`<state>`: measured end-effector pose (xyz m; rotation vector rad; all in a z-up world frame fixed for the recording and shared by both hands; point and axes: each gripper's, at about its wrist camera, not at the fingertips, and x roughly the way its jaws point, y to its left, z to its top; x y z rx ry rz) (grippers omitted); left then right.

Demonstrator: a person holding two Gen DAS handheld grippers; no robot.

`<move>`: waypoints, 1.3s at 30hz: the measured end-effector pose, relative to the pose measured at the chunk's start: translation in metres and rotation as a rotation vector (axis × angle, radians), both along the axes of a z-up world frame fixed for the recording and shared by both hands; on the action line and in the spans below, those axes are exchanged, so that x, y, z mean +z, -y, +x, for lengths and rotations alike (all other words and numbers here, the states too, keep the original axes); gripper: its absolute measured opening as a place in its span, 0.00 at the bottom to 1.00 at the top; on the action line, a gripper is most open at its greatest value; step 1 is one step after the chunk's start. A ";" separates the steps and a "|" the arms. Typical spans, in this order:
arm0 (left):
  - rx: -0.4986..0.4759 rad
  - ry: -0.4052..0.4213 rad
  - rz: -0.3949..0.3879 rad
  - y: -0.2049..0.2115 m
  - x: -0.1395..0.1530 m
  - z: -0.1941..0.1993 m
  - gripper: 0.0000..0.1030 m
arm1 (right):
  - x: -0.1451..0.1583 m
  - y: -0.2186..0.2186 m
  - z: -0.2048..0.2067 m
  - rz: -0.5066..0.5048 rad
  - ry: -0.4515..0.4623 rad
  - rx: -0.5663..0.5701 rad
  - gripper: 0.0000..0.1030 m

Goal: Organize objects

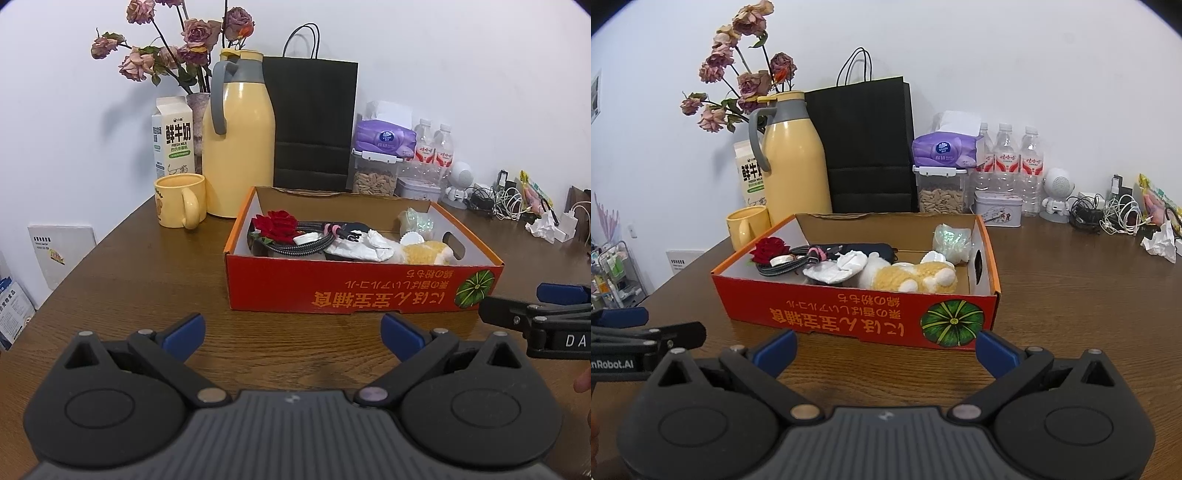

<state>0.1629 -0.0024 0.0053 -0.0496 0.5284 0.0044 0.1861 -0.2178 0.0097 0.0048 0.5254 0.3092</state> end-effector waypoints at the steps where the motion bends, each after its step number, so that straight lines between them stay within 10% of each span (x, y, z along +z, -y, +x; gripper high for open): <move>1: 0.000 0.001 0.000 0.000 0.000 0.000 1.00 | 0.000 0.000 0.000 0.000 -0.001 0.000 1.00; 39: 0.003 0.004 -0.004 0.000 0.004 0.001 1.00 | -0.001 -0.001 0.000 -0.003 -0.001 0.003 1.00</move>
